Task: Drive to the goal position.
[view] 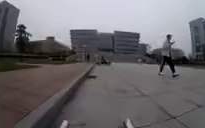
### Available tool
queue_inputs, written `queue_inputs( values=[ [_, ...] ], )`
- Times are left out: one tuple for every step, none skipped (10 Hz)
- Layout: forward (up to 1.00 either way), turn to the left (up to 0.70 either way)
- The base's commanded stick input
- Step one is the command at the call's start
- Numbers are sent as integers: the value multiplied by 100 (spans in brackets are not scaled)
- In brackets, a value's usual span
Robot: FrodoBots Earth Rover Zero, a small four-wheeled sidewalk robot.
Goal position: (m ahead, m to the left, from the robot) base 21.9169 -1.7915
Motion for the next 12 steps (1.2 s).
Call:
queue_inputs(
  values=[
    [68,-5],
    [68,-4],
    [68,-4],
    [68,-4],
    [68,-4],
    [68,-4],
    [68,-4],
    [68,-4],
    [68,-4],
    [68,-4],
    [68,-4],
    [68,-4]
  ],
)
